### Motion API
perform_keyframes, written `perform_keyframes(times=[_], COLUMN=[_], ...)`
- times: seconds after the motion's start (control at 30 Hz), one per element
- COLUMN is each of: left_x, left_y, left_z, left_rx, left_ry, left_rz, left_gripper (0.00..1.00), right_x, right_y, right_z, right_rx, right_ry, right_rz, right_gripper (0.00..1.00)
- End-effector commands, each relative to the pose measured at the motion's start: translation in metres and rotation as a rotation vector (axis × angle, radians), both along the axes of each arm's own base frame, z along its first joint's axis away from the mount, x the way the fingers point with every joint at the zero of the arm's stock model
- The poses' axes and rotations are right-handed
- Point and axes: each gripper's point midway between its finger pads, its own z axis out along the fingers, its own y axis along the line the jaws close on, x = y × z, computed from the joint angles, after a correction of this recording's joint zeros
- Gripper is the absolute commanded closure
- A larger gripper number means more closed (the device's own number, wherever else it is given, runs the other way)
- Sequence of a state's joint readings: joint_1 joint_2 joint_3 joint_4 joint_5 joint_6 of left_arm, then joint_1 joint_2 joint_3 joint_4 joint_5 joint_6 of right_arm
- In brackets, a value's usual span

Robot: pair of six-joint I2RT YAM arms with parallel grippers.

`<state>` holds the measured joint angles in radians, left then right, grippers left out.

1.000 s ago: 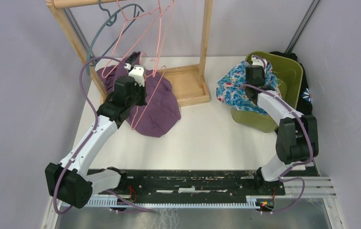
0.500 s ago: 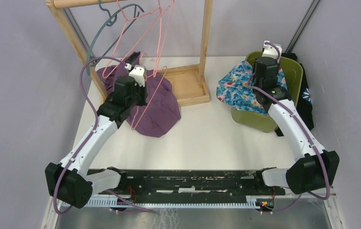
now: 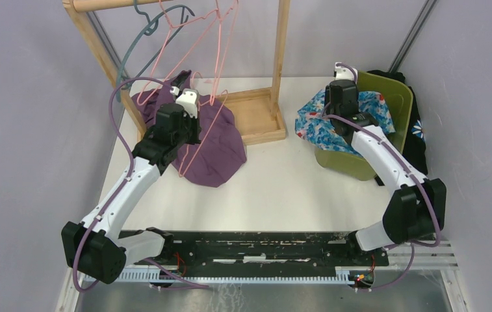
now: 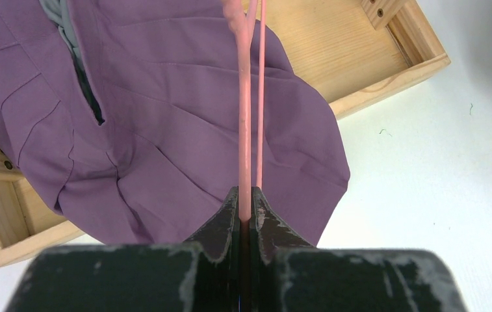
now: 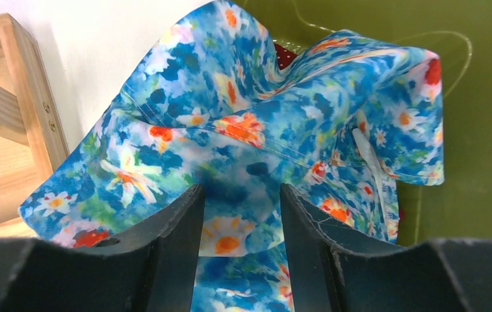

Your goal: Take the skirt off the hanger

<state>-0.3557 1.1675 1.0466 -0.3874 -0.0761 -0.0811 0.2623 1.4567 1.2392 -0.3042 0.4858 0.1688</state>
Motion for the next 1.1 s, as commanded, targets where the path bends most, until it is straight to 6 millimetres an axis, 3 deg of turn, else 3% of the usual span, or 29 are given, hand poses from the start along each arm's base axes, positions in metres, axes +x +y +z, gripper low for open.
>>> perform_keyframes(times=[0.0, 0.13, 0.17, 0.23, 0.27, 0.37, 0.47, 0.63, 0.77, 0.83, 0.97, 1.07], left_x=[0.007, 0.007, 0.007, 0.008, 0.008, 0.008, 0.007, 0.006, 0.006, 0.005, 0.006, 0.006], left_y=[-0.003, -0.002, -0.002, -0.002, -0.003, -0.003, -0.002, -0.001, -0.001, 0.0, -0.001, -0.001], left_z=[0.016, 0.017, 0.016, 0.016, 0.015, 0.015, 0.015, 0.018, 0.021, 0.022, 0.021, 0.021], left_rx=[0.0, 0.005, 0.004, 0.005, 0.006, 0.005, 0.006, 0.005, 0.002, 0.003, 0.004, 0.004], left_ry=[-0.066, -0.07, -0.069, -0.067, -0.065, -0.065, -0.067, -0.075, -0.082, -0.085, -0.081, -0.081], left_rz=[-0.021, -0.018, -0.018, -0.018, -0.019, -0.019, -0.016, -0.015, -0.015, -0.011, -0.013, -0.01], left_gripper=[0.97, 0.97, 0.97, 0.97, 0.97, 0.97, 0.97, 0.97, 0.97, 0.97, 0.97, 0.97], right_x=[0.012, 0.014, 0.014, 0.015, 0.014, 0.011, 0.002, -0.017, -0.023, -0.022, -0.009, -0.002], right_y=[0.009, 0.008, 0.008, 0.009, 0.008, 0.001, -0.021, -0.101, -0.168, -0.18, -0.168, -0.147], right_z=[-0.004, -0.021, -0.025, -0.025, -0.024, -0.016, 0.004, 0.033, 0.009, -0.008, -0.047, -0.078], right_rx=[0.023, 0.01, 0.008, 0.005, 0.003, -0.008, -0.072, -0.269, -0.143, -0.136, -0.085, -0.03], right_ry=[-0.018, 0.014, 0.023, 0.029, 0.029, 0.005, -0.05, -0.088, -0.066, -0.019, 0.072, 0.15], right_rz=[0.008, 0.004, 0.004, 0.005, 0.002, -0.028, -0.122, -0.404, -0.545, -0.556, -0.498, -0.418], right_gripper=[0.47, 0.51, 0.58, 0.9, 0.98, 0.99, 0.99, 0.99, 0.99, 0.99, 0.99, 0.99])
